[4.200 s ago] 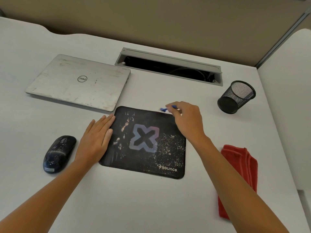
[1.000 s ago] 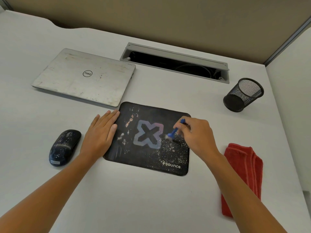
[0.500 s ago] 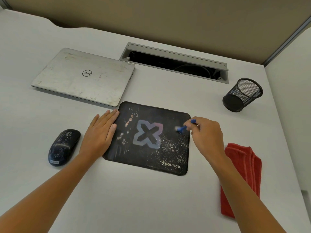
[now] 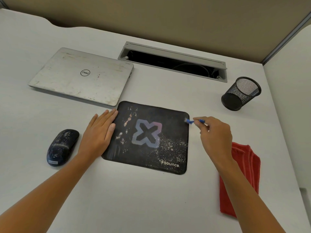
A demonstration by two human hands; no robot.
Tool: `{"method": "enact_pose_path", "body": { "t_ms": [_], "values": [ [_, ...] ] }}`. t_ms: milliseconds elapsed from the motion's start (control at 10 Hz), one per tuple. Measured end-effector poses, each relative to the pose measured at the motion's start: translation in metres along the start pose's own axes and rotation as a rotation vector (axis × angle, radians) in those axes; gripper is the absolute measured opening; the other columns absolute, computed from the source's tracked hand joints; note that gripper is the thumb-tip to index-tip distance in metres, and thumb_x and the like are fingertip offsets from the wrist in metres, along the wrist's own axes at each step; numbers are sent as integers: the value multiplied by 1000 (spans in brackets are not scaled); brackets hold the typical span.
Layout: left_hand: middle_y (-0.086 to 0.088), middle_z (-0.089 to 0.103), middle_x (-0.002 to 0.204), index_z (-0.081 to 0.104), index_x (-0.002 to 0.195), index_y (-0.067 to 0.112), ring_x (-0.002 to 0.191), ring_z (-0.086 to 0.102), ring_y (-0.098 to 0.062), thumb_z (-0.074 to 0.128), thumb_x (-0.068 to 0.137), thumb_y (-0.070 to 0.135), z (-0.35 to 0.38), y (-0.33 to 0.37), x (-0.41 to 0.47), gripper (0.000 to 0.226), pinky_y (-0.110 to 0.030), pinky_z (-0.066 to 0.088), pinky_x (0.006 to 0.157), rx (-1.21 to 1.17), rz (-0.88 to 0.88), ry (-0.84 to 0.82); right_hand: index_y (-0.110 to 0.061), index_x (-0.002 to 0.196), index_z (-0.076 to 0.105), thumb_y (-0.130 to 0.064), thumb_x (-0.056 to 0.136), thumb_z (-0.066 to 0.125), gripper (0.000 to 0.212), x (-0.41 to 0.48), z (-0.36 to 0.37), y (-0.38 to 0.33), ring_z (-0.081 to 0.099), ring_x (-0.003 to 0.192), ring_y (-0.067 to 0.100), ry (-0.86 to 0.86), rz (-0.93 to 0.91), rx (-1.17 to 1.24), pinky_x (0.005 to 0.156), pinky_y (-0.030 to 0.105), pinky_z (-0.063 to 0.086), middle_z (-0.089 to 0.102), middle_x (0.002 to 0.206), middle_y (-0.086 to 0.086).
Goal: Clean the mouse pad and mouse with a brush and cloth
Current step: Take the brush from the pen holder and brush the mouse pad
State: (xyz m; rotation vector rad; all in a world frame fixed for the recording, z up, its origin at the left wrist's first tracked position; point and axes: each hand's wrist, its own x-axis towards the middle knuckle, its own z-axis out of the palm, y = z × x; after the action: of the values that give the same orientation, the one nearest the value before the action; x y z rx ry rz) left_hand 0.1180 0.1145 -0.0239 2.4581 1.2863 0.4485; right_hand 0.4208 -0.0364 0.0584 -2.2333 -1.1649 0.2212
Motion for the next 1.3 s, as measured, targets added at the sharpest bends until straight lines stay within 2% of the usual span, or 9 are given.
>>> {"method": "enact_pose_path", "body": {
  "t_ms": [100, 400, 500, 700, 900, 1000, 1100, 1200, 1300],
  "values": [
    [7, 32, 155, 32, 150, 22, 145, 23, -10, 23, 101, 33, -1, 1, 0, 51, -37, 13, 121, 0, -3, 0, -12, 94, 72, -19, 92, 58, 16, -3, 0, 2, 64, 77, 28, -64, 11, 12, 69, 41, 52, 71, 85, 7],
    [6, 32, 155, 32, 150, 21, 145, 23, -11, 23, 101, 32, 0, 0, 1, 51, -38, 13, 121, 7, 3, 1, -7, 89, 71, -16, 91, 60, 14, -14, 2, 7, 63, 70, 27, 6, 5, 61, 68, 45, 53, 69, 79, 8],
    [6, 33, 155, 32, 150, 20, 145, 23, -12, 23, 101, 32, 1, -1, 0, 51, -37, 12, 121, 10, 7, -1, -12, 95, 72, -19, 91, 61, 14, -19, 2, 7, 65, 71, 22, 28, 7, 92, 66, 37, 54, 72, 85, 4],
    [6, 33, 154, 32, 150, 20, 145, 23, -12, 23, 101, 32, 1, -1, 1, 51, -38, 13, 121, 17, 5, -4, -17, 86, 71, -22, 91, 61, 12, -12, 5, 2, 64, 65, 20, 24, -11, 149, 63, 42, 54, 70, 72, 0],
    [6, 33, 155, 32, 150, 20, 145, 23, -12, 24, 101, 31, 0, -1, 1, 51, -38, 13, 121, 15, 7, -1, -17, 110, 70, -26, 93, 58, 23, 20, 12, -7, 67, 82, 20, 44, -23, 99, 75, 36, 56, 72, 105, 4],
    [6, 32, 155, 32, 150, 20, 145, 23, -11, 24, 101, 31, 0, -1, 1, 51, -37, 13, 121, 11, 7, -1, -17, 108, 71, -24, 93, 59, 20, 31, 12, -10, 64, 85, 20, -60, -38, 10, 72, 28, 51, 71, 106, 5],
    [6, 32, 155, 32, 150, 20, 145, 23, -11, 23, 101, 32, 0, 0, 1, 51, -38, 13, 121, 12, 5, -4, -26, 80, 72, -13, 83, 66, 15, 41, 2, -7, 60, 76, 16, -296, -26, -123, 57, 20, 36, 70, 84, 1],
    [5, 33, 155, 32, 150, 20, 145, 23, -12, 23, 100, 32, 0, 0, 1, 51, -38, 13, 121, 11, 5, -6, -28, 73, 69, -13, 82, 67, 18, 42, -5, -6, 62, 71, 17, -314, -36, -96, 56, 22, 40, 67, 75, -1],
    [5, 33, 155, 32, 150, 20, 145, 23, -12, 24, 100, 31, -1, 0, 1, 51, -39, 13, 121, 12, 4, -8, -18, 92, 71, -19, 88, 64, 8, 39, -6, -6, 65, 72, 22, -168, -78, -76, 71, 34, 55, 71, 87, 6]
  ]
}}
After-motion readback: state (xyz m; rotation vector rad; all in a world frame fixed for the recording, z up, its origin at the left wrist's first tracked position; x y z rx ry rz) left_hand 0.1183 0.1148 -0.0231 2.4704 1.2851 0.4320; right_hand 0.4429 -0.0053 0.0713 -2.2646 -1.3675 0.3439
